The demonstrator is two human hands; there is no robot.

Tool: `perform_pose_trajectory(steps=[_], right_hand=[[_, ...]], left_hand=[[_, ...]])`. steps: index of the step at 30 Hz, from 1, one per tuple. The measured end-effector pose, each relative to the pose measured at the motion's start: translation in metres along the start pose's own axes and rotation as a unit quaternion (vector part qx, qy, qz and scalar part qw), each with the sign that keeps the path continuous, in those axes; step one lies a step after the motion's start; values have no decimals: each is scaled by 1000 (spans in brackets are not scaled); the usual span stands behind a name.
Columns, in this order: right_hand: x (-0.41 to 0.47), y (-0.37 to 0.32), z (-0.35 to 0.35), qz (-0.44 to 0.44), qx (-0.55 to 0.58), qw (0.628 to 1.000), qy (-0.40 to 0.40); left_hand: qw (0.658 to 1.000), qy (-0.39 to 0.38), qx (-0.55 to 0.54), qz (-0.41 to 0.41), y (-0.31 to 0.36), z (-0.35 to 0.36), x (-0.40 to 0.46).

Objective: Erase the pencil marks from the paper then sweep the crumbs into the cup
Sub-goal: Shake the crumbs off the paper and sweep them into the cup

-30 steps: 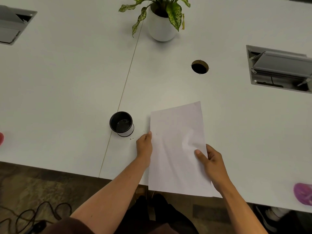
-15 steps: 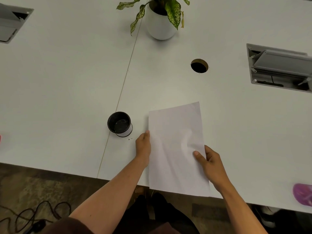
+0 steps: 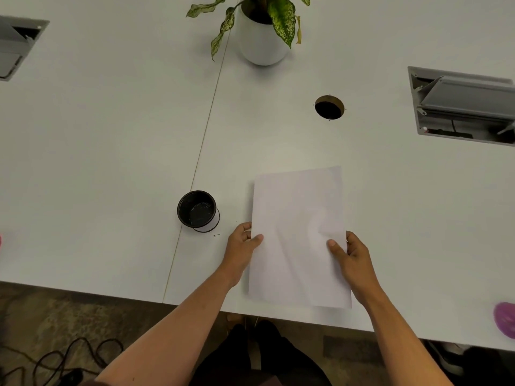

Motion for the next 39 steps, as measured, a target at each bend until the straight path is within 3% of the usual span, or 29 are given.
perform_pose_trajectory(steps=[20,25,28,32,35,39], right_hand=[[166,-8,13,-18,-14,992,124],[188,-7,20,-14,-83,984,155],[191,-3,23,-15,-113,978,176],[187,2,24,-18,-135,968,209],[179,5,24,-24,-183,955,233],[145,15,19,-62,-281,923,257]], left_hand=[[968,114,160,153,94,6,94],[914,86,314,242,73,-4,78],[883,42,399,244,45,-11,76],[790,-33,573,215,3,-19,82],[725,-40,652,219,-13,-27,84],[717,-46,643,265,-25,-36,80]])
Point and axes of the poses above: each hand's wrist, its own x-axis towards the middle knuckle, its own z-axis out of the palm, y = z × x, the point moved 4 cm from there along x, towards the middle knuckle, and after that the axes turned 2 degrees about -x, right-handed, at the moved point
